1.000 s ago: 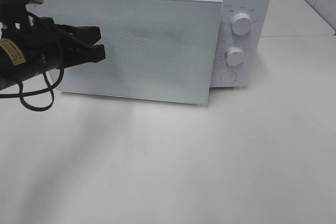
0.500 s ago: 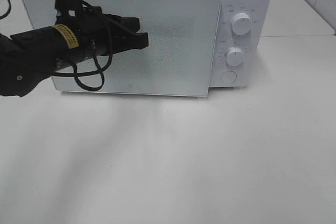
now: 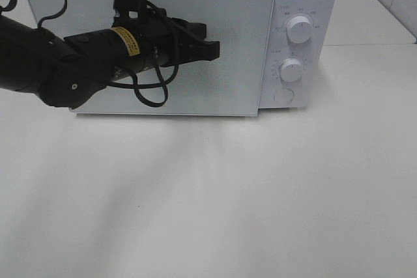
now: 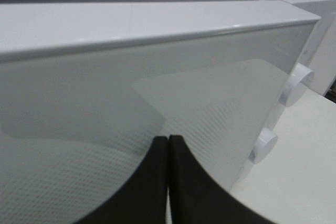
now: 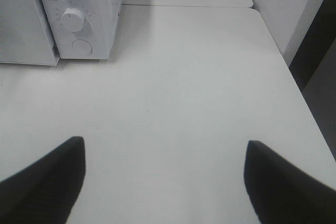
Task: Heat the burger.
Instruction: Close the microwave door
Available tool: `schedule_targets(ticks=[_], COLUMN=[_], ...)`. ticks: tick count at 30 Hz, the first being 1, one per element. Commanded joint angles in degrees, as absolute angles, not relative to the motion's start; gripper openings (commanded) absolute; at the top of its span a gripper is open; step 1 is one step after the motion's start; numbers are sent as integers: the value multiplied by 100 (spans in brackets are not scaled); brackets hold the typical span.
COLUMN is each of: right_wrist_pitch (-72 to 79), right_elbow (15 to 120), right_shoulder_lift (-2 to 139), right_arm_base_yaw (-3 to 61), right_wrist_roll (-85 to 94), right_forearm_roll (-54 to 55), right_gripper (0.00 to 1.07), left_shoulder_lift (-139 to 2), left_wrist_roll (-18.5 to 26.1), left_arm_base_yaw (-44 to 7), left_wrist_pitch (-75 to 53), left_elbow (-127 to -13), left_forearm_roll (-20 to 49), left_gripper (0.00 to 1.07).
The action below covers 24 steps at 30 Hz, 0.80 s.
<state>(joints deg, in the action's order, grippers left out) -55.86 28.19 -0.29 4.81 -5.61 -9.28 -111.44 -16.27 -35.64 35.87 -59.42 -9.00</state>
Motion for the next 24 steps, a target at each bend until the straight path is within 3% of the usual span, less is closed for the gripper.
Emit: schedule_targets(ticks=[1,19,24], right_wrist_pitch=[-5512,-5512,-5512], right_elbow=[2802,2802,2802], right_shoulder_lift=[-223,-223,-223], right_arm_base_yaw=[447,447,447], right_wrist_roll=[-584,-590,-590], right_forearm_roll=[-945,-951,-951], right_gripper=[75,75,75], left_shoulder_lift=[-11287,-11986,-11734], left_wrist_roll=[-1621,-1404,-1404], left_arm_base_yaw=[-3598,-3753,-4045], left_wrist_pitch=[3415,2647,1960], left_elbow=[-6354,-7752,-7741], left_forearm_roll=[-682,-476,-498], left_gripper=[0,0,0])
